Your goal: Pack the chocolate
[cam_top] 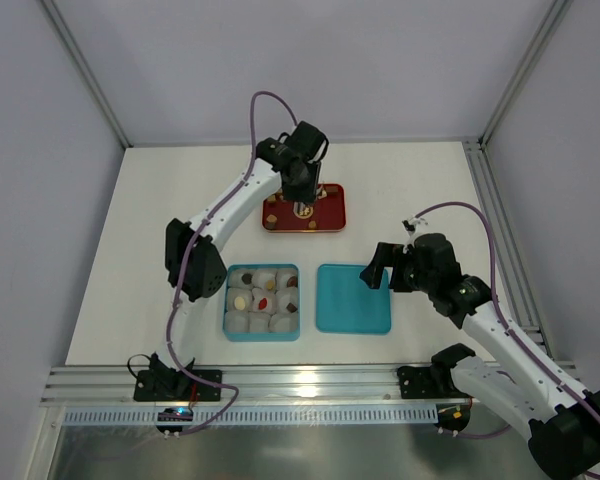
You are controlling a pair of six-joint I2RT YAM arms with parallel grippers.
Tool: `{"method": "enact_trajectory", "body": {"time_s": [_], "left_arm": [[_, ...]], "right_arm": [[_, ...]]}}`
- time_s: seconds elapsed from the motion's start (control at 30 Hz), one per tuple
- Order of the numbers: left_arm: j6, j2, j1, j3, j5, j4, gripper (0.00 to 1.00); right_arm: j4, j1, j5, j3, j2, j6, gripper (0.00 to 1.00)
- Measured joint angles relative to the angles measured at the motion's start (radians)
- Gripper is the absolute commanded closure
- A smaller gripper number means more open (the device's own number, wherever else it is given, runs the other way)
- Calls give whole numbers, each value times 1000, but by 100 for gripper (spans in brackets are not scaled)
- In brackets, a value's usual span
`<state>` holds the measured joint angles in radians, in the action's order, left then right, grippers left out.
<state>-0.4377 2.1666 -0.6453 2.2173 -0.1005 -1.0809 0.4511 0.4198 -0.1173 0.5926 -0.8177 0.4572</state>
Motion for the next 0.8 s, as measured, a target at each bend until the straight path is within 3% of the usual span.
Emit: {"method": "enact_trajectory", "body": {"time_s": [0.8], "left_arm": [[2,60,-16,39,-16,4,66]], "right_arm": [[3,0,2,0,11,-3,0]]}}
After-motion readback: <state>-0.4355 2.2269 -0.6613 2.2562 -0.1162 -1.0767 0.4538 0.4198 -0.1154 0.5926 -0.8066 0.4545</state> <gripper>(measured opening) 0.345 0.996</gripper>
